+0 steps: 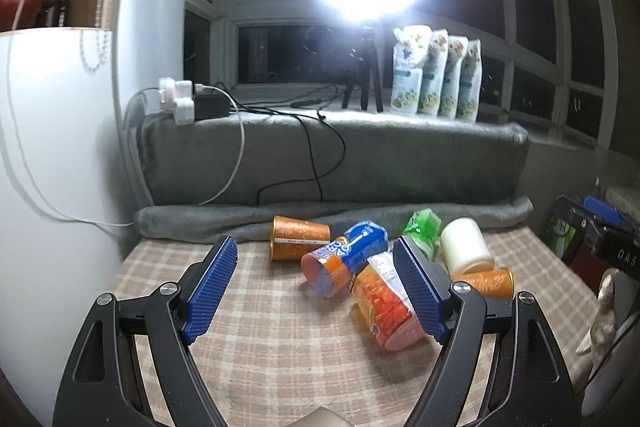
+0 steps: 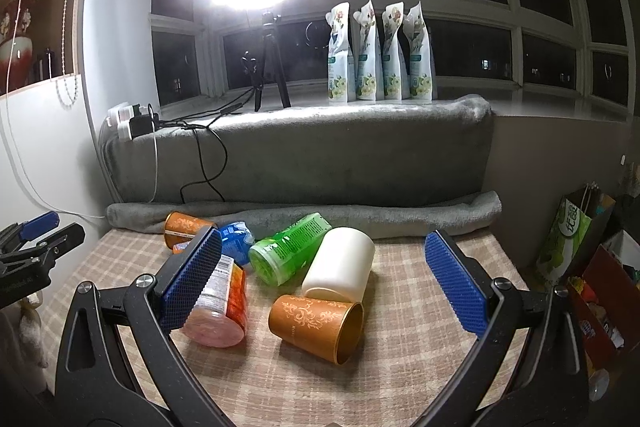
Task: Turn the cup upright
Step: 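Reach the right tool down to the lying orange paper cup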
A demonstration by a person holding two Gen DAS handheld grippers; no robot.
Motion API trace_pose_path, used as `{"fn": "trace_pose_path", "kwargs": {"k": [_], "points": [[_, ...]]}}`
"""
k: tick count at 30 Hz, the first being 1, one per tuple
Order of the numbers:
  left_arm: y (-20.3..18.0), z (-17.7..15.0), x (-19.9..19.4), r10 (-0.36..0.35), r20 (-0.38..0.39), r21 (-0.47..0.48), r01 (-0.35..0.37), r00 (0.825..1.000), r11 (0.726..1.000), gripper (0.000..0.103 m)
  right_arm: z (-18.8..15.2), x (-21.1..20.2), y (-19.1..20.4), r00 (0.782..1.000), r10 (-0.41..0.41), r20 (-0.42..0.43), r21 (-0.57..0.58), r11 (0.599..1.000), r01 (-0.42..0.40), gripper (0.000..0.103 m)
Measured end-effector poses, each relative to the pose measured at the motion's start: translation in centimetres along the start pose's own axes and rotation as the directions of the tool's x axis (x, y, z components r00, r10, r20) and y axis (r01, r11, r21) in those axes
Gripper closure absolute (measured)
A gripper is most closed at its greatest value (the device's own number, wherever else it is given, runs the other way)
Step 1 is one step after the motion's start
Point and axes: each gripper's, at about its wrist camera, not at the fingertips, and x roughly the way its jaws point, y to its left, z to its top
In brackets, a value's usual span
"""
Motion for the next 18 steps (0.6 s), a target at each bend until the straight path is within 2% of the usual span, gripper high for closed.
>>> {"fn": "trace_pose_path", "kwargs": {"k": [7,10,14,18], "points": [[0.8,0.0,2.4,-0.025,-0.072,0.071,0.03,0.997,0.997,0.023,-0.3,1.7,-0.5,0.999,0.013,-0.043,0.0,1.0,-0.013,0.0],[1.2,-0.2,3.5,-0.014,-0.1,0.098,0.024,0.995,0.995,0.023,-0.1,2.9,-0.1,0.997,0.04,-0.068,-0.024,0.999,-0.042,0.0],[2.0,-0.5,4.7,-0.012,-0.136,0.105,0.026,0.991,0.994,0.023,0.9,5.6,1.8,0.987,0.092,-0.13,-0.138,0.984,-0.11,0.0],[2.8,-1.1,5.4,-0.007,-0.165,0.089,0.022,0.986,0.996,0.023,2.0,8.9,5.0,0.966,0.157,-0.206,-0.281,0.936,-0.212,0.0]]}}
